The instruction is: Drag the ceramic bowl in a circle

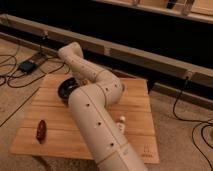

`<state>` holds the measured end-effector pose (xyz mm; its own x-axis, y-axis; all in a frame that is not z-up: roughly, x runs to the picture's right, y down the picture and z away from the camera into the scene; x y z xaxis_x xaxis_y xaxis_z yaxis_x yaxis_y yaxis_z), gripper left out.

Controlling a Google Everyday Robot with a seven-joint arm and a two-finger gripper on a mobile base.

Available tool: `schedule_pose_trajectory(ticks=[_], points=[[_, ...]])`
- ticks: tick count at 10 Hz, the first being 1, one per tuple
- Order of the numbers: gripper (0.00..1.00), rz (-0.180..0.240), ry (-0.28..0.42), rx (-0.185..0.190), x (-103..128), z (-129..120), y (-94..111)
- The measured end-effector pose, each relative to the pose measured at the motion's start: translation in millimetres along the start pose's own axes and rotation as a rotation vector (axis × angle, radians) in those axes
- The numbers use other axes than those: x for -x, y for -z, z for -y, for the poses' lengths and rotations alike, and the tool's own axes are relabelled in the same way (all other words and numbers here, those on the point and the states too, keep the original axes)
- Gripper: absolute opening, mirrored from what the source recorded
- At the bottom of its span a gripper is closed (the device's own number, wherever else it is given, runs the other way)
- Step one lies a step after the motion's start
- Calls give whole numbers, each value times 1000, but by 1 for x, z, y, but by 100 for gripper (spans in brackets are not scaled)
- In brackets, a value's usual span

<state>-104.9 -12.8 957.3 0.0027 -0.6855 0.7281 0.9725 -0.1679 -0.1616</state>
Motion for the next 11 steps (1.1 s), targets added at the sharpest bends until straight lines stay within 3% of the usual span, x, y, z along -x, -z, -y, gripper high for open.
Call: schedule_pose_trajectory(ticks=[3,6,9,11], points=[[7,18,-4,34,9,-39,4],[7,44,17,46,37,-65,14],[7,65,77,35,74,-67,25],[7,83,130,9,100,-55,34]])
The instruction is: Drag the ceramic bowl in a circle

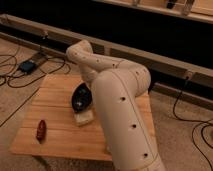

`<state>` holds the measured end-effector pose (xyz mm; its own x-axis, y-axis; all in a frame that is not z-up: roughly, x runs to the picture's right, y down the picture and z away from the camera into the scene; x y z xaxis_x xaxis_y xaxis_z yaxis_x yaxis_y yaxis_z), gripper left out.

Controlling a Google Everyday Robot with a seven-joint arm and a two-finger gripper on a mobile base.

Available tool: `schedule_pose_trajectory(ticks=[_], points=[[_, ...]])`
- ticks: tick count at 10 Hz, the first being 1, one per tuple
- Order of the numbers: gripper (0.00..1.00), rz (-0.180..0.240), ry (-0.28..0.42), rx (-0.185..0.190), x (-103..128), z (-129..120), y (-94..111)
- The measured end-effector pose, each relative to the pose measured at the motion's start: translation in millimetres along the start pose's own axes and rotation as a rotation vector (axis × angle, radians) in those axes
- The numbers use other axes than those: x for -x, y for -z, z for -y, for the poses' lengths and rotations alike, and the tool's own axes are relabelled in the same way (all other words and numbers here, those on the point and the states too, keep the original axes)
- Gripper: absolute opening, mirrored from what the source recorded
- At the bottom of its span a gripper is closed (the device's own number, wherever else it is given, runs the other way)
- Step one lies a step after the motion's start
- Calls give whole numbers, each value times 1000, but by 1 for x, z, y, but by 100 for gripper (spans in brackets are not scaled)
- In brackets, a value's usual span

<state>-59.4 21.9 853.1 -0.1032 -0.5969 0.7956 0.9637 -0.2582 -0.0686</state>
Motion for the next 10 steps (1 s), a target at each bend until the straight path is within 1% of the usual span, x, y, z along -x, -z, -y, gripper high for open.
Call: schedule_pose_trajectory(ticks=[2,4,5,6,7,10], points=[[7,22,80,-45,32,31,10],[7,35,139,-91,49,62,17],[7,37,166,-115,54,79,21],[7,36,184,-130,55,90,23],[7,32,215,-153,54,111,26],[7,14,288,-193,46,161,30]])
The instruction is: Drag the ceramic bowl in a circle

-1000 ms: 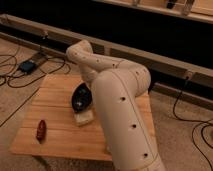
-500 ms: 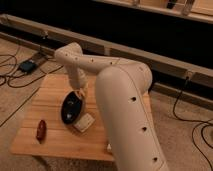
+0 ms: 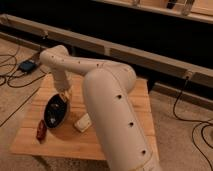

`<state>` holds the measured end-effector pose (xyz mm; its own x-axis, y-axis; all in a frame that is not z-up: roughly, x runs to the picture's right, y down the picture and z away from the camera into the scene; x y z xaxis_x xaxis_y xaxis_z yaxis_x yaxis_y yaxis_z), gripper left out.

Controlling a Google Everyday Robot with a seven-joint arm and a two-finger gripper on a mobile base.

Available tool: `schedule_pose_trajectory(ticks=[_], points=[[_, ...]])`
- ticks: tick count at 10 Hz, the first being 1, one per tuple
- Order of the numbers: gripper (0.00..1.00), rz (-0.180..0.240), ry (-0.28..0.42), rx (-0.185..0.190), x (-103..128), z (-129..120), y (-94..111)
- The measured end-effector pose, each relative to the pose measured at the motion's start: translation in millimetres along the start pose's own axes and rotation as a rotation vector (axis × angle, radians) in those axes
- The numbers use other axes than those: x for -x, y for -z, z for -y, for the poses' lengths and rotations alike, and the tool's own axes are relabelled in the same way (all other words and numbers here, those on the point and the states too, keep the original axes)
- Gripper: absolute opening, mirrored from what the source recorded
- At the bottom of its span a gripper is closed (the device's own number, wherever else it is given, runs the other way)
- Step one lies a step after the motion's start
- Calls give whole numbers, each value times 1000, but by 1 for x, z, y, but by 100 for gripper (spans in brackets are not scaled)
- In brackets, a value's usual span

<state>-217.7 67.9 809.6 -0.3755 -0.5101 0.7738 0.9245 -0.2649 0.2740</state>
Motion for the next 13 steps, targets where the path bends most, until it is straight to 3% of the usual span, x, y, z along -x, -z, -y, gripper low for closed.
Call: schedule_pose_trajectory(ticks=[4,7,10,13], points=[[7,-52,45,-33,-48,39,2],[7,-110,28,-18,-92,39,11],[7,-147,-28,53,-130,11,7],[7,-154,-120,134,-148,-43,-3]])
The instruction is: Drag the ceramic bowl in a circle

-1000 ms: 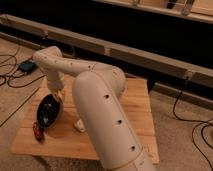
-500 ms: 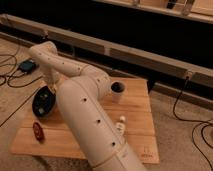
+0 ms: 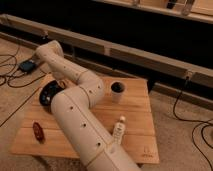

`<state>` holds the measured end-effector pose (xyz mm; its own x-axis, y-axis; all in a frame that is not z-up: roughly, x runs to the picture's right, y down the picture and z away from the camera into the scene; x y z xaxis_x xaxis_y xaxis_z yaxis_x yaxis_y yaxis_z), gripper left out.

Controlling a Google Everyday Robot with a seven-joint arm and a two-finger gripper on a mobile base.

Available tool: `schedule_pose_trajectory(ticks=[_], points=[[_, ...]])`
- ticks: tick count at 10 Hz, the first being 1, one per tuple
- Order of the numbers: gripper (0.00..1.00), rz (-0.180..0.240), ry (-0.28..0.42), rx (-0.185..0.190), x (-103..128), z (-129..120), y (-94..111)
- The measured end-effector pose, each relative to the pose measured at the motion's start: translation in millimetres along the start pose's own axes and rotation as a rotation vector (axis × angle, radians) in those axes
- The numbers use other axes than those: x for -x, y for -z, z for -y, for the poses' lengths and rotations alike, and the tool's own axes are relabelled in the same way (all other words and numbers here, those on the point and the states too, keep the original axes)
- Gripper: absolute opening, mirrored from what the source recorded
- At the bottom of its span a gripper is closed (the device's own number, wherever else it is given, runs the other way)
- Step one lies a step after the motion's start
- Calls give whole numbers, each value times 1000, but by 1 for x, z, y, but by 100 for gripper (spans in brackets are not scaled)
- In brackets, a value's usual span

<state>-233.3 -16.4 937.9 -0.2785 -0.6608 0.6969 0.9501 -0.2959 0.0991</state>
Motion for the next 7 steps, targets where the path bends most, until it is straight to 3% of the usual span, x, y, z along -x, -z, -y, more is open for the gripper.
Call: schedule_pose_trajectory(ticks=[2,7], points=[[7,-22,-19,-7,-7,-6,5],[7,-20,-17,-4,-7,-5,5]])
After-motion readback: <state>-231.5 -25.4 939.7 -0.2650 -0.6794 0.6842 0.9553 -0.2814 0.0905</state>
